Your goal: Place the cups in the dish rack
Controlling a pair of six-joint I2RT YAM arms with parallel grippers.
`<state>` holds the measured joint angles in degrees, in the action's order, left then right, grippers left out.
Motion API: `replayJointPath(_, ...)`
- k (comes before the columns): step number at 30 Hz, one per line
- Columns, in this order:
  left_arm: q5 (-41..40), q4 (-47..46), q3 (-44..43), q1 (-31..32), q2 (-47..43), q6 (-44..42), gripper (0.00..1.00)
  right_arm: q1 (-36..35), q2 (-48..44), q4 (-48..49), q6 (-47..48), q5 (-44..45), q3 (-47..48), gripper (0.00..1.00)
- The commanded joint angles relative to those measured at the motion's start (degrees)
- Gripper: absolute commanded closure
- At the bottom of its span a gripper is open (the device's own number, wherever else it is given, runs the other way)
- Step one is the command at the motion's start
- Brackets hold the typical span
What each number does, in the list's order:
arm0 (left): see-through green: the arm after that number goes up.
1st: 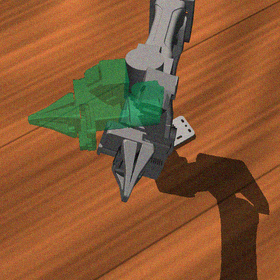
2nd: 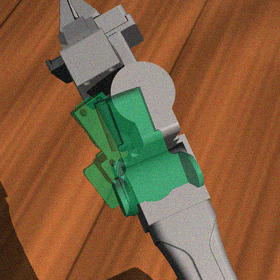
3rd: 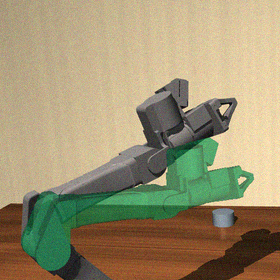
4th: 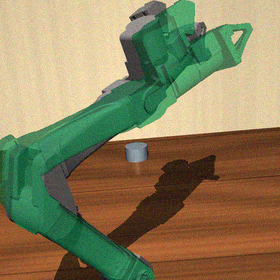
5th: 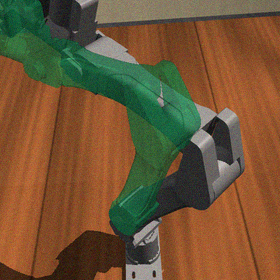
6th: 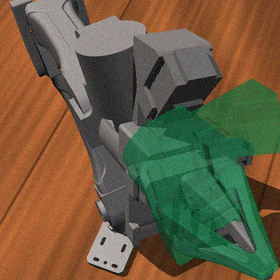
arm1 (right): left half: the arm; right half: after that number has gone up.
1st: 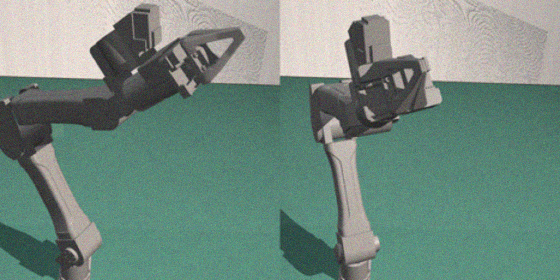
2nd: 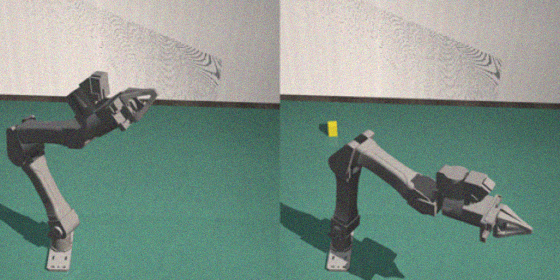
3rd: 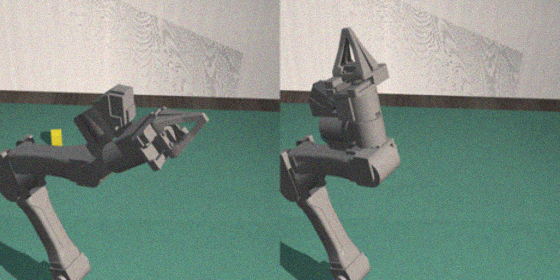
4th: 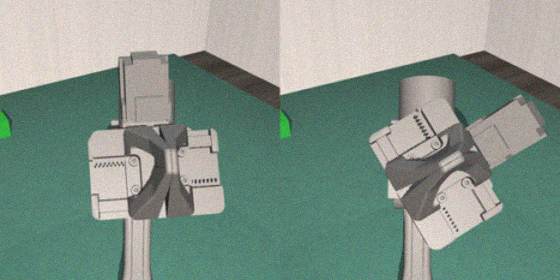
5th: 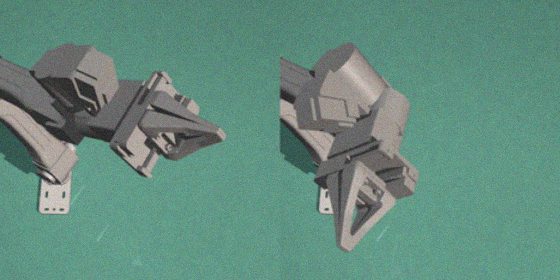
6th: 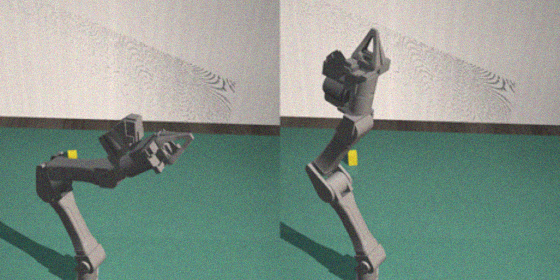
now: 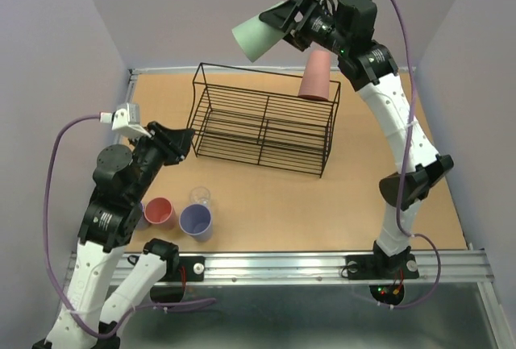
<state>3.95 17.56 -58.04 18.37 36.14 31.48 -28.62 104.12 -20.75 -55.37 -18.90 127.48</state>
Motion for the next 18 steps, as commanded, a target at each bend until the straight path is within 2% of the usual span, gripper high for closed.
replayJointPath(1, -1.22, 6.08, 2.23, 0.00, -4.05, -2.22, 0.60, 1.02, 6.35, -20.27, 13.00, 1.93, 15.84, 1.00)
replayJointPath(2, -1.48, 7.12, 3.10, 0.09, -5.10, -2.22, 0.61, 1.29, 8.54, -21.77, 15.27, 2.80, 18.74, 1.00)
replayJointPath(11, -0.43, 9.16, 4.69, 0.09, -5.29, -3.88, 0.65, 1.38, 11.72, -32.15, 26.01, 11.68, 20.52, 0.99)
replayJointPath(18, 1.15, 7.84, 6.27, 0.09, -3.53, -4.94, 0.67, 1.20, 13.83, -33.48, 28.74, 14.23, 20.88, 1.00)
